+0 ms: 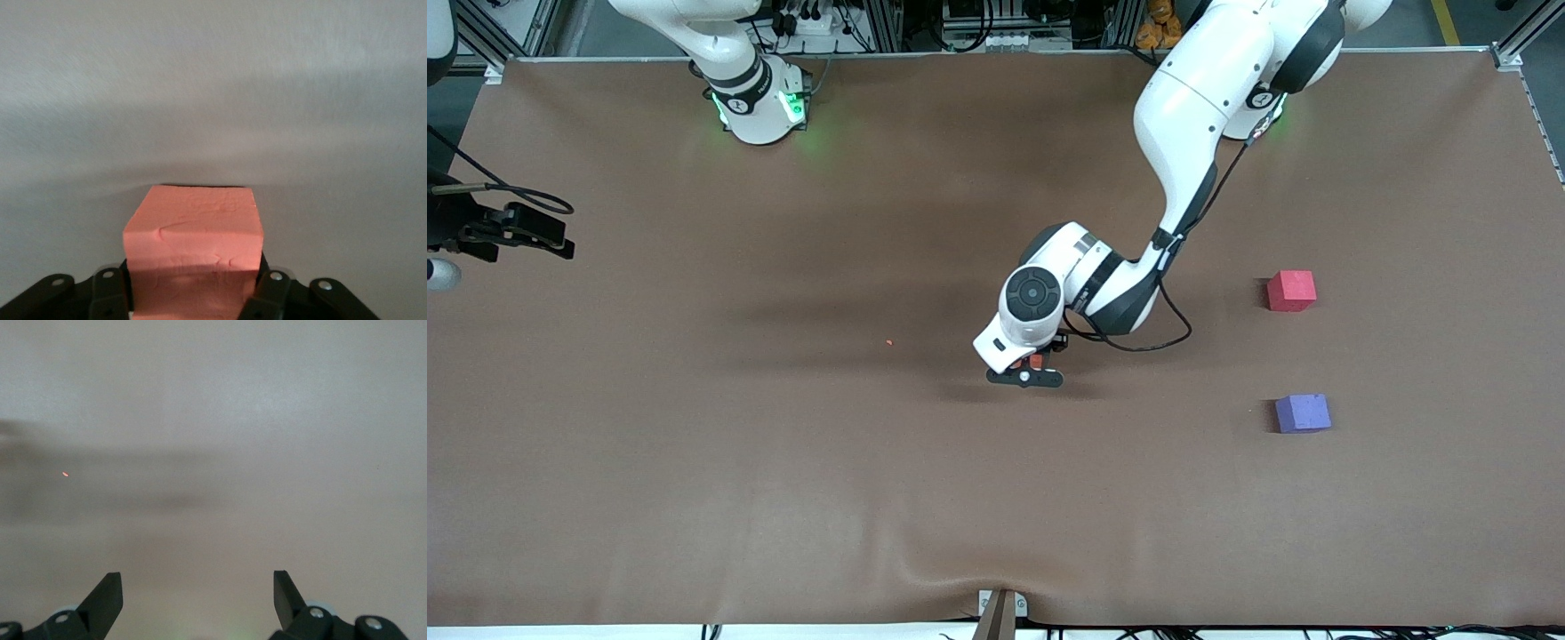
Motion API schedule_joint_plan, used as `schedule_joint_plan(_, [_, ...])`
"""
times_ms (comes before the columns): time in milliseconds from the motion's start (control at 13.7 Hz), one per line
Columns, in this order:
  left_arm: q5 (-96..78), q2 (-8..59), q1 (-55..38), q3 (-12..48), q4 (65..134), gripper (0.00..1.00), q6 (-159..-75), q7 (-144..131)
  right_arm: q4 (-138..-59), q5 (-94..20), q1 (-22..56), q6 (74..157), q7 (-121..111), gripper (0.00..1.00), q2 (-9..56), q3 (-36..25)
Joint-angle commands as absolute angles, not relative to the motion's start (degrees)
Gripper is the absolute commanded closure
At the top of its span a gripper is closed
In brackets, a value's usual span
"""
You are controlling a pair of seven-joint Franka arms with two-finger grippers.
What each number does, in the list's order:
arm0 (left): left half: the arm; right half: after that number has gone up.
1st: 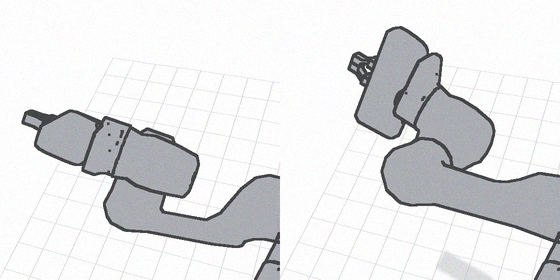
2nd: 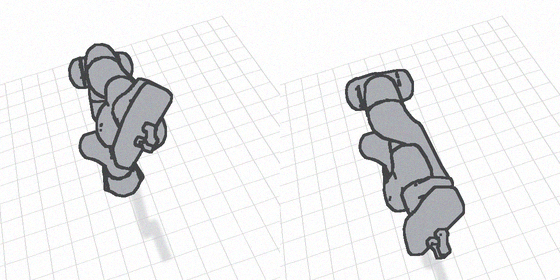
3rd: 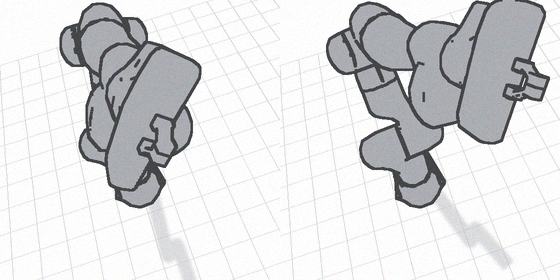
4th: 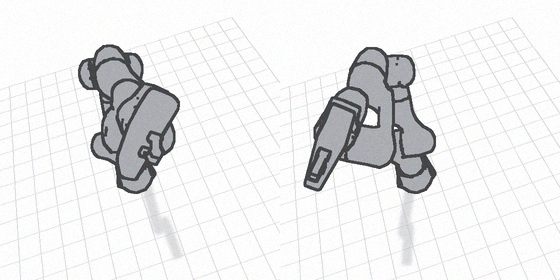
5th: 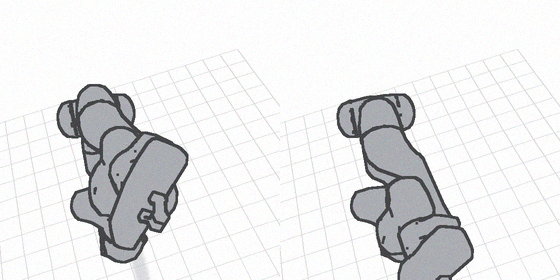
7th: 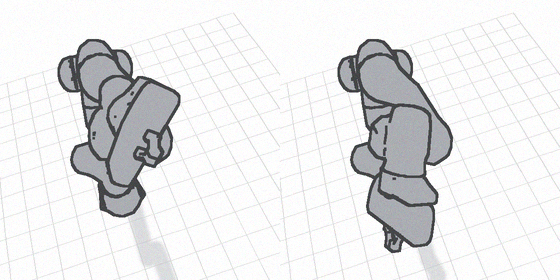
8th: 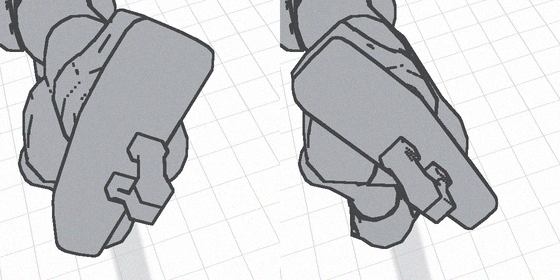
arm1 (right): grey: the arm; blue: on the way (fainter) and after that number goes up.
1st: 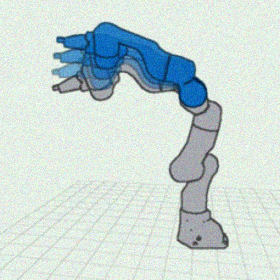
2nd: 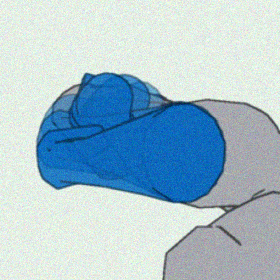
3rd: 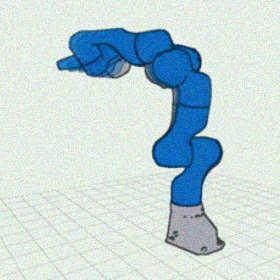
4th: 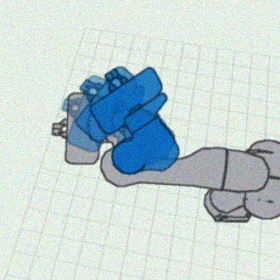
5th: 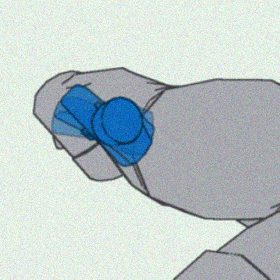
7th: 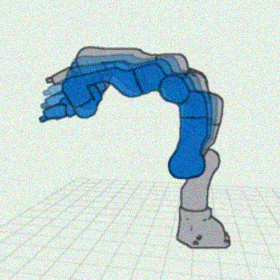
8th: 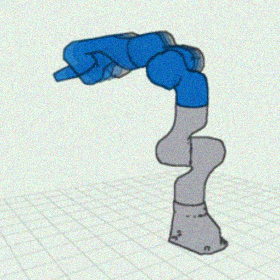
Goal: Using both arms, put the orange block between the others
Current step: 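Carry the orange block between the pink and purple blocks, lower it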
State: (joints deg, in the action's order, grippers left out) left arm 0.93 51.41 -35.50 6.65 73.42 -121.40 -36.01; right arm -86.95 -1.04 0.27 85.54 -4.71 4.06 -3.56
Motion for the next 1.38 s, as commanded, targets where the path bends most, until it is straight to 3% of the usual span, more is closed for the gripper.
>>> schedule_joint_plan(0, [1.7,47.5,-33.1,6.7,74.1,0.90,-120.2,-35.2,-87.9,-1.9,-0.5,85.4,-4.8,0.00,3.2,-3.0])
schedule_joint_plan(291, [1.7,37.6,-26.6,6.8,78.6,0.90,-112.1,-33.3,-87.9,-1.9,-0.4,85.4,-4.8,0.00,3.2,-3.0])
schedule_joint_plan(728, [1.1,22.3,-10.2,7.0,95.3,0.90,-112.0,-15.6,-87.9,-1.9,-0.4,85.4,-4.8,0.00,3.3,-3.0])
schedule_joint_plan(1019, [1.3,21.2,-2.1,6.9,100.5,0.89,-113.2,-7.1,-88.0,-1.9,-0.2,85.4,-4.8,0.00,3.3,-3.0])
schedule_joint_plan(1310, [1.8,20.9,4.6,6.9,109.5,0.89,-123.6,1.0,-88.0,-1.9,-0.2,85.5,-4.8,0.00,3.4,-3.0])
